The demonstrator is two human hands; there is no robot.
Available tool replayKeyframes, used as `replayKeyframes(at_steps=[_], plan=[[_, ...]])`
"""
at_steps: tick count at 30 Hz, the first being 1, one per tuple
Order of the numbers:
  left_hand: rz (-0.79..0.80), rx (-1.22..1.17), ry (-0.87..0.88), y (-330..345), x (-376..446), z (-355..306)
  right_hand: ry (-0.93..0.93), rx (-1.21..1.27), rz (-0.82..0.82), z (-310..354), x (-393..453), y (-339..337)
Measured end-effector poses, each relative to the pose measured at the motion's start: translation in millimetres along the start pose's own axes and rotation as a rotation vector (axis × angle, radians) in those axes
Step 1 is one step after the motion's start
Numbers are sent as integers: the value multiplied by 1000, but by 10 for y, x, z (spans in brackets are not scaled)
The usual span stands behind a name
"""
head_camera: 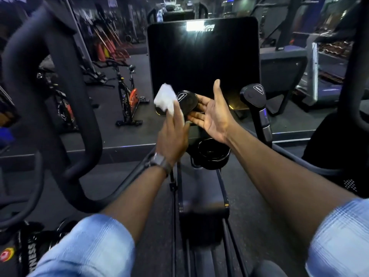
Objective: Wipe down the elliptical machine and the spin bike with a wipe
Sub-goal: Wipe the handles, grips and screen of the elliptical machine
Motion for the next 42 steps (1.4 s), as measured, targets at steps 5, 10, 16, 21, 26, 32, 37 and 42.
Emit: replayKeyframes(at_steps=[5,10,16,21,26,32,37,42], plan=[[107,-258,-352,-21,289,70,-57,-145,-16,84,1,13],[251,-311,-696,165,-503,304,-44,-164,-24,9,-12,-21],[222,-471,-587,129,140,247,-62,-192,-42,7,-12,0],[228,-402,-637,283,-263,329,-45,-171,-11,-31,-13,-26],[231,-418,-670,314,-446,399,-35,-190,6,-29,1,-39],[177,-432,-513,-3,545,135,-71,-200,10,42,0,-21],[320,-763,-479,33,228,161,-45,-230,11,46,-10,-45],[645,-1086,-448,86,640,160,-42,-225,31,93,-36,-19]])
Point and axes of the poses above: each hand's wrist, its own x-axis towards the middle knuckle, its own y-axis out of the palm, z = x × y, the point moved 5 cm from there along x, towards the middle knuckle, and after that the axes turned 11 degrees about x, right-handed, at the moved point
